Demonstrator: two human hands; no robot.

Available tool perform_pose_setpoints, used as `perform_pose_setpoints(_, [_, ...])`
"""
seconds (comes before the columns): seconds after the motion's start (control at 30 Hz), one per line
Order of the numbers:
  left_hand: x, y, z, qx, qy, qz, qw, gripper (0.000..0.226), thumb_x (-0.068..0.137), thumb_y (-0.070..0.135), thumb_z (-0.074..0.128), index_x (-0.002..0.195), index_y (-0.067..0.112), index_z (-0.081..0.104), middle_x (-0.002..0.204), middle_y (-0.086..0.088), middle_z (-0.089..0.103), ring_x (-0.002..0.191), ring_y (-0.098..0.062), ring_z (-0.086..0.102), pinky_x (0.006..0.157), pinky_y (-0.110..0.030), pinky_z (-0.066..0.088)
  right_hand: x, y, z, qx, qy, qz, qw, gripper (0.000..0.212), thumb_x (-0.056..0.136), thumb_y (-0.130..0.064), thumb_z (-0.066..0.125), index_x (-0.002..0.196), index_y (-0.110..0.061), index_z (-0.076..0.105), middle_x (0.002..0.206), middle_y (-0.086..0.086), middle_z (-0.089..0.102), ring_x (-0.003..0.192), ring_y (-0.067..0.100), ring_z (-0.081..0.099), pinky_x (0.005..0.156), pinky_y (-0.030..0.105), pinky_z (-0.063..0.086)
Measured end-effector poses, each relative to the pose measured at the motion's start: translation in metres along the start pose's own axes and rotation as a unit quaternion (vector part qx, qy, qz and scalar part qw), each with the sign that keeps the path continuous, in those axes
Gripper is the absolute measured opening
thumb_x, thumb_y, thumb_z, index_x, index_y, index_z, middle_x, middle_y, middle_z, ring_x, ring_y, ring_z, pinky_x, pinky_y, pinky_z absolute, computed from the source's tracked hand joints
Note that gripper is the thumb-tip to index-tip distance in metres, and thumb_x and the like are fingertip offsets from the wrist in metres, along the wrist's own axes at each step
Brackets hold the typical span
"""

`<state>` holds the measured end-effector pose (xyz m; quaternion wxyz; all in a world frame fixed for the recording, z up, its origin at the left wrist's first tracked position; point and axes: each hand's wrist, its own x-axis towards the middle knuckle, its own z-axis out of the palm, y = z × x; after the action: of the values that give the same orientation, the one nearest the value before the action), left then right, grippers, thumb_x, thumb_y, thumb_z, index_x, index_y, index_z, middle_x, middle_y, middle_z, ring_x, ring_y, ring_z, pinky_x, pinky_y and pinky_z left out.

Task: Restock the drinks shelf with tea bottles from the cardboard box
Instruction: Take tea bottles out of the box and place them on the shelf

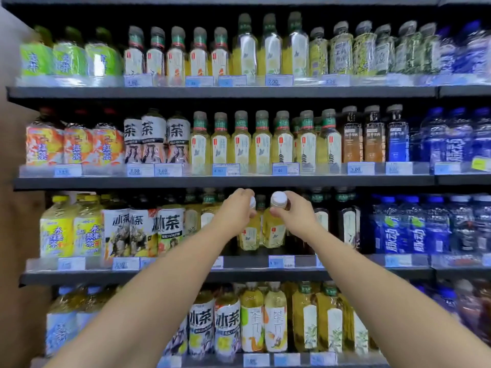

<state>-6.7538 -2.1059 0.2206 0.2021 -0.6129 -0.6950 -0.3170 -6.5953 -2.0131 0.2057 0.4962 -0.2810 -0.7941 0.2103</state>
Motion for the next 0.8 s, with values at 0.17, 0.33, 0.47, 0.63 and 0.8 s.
perform_pose_setpoints(0.17, [0.014, -0.027, 0.036, -0.026, -0.033, -0.031, 0.999, 0.040, 0.093, 0.019, 0.064, 0.130, 0.011, 0.054, 0.130, -0.011, 0.054, 0.111, -0.030, 0.056, 0.090, -0.036, 0.045, 0.019, 0.037, 0.031, 0.019, -0.024, 0.066, 0.997, 0.026, 0.084, -0.025, 0.075, 0.108, -0.019, 0.066, 0.100, -0.003, 0.068, 0.095, 0.016, 0.062, 0.079, 0.029, 0.046])
perform_pose_setpoints(0.33, [0.037, -0.045, 0.066, -0.086, 0.003, -0.071, 0.994, 0.053, 0.094, 0.022, 0.064, 0.143, 0.009, 0.048, 0.137, -0.012, 0.053, 0.121, -0.029, 0.053, 0.092, -0.031, 0.043, 0.052, 0.054, 0.058, 0.048, -0.009, 0.103, 0.994, 0.033, 0.088, -0.030, 0.071, 0.117, -0.017, 0.063, 0.109, 0.000, 0.067, 0.103, 0.020, 0.061, 0.083, 0.029, 0.045])
perform_pose_setpoints(0.47, [0.050, -0.055, 0.093, -0.170, 0.064, -0.130, 0.975, 0.041, 0.092, 0.024, 0.065, 0.129, 0.009, 0.056, 0.121, -0.012, 0.065, 0.113, -0.029, 0.061, 0.085, -0.029, 0.045, 0.066, 0.065, 0.082, 0.037, -0.017, 0.100, 0.994, 0.034, 0.089, -0.031, 0.068, 0.118, -0.018, 0.058, 0.104, -0.001, 0.063, 0.103, 0.020, 0.060, 0.083, 0.027, 0.043])
perform_pose_setpoints(0.63, [0.060, -0.060, 0.127, -0.218, 0.034, -0.191, 0.956, 0.046, 0.089, 0.024, 0.069, 0.128, 0.009, 0.051, 0.117, -0.015, 0.066, 0.107, -0.033, 0.064, 0.078, -0.030, 0.046, 0.064, 0.098, 0.104, 0.058, -0.044, 0.147, 0.986, 0.047, 0.082, -0.038, 0.076, 0.118, -0.020, 0.051, 0.105, 0.002, 0.067, 0.099, 0.022, 0.064, 0.082, 0.031, 0.051])
perform_pose_setpoints(0.8, [0.063, -0.082, 0.148, -0.188, 0.007, -0.209, 0.960, 0.056, 0.090, 0.042, 0.067, 0.132, 0.009, 0.053, 0.121, -0.014, 0.065, 0.107, -0.031, 0.063, 0.083, -0.032, 0.050, 0.065, 0.130, 0.110, -0.008, -0.175, 0.174, 0.969, 0.091, 0.080, -0.032, 0.079, 0.149, -0.016, 0.021, 0.109, 0.007, 0.068, 0.096, 0.023, 0.066, 0.076, 0.034, 0.056])
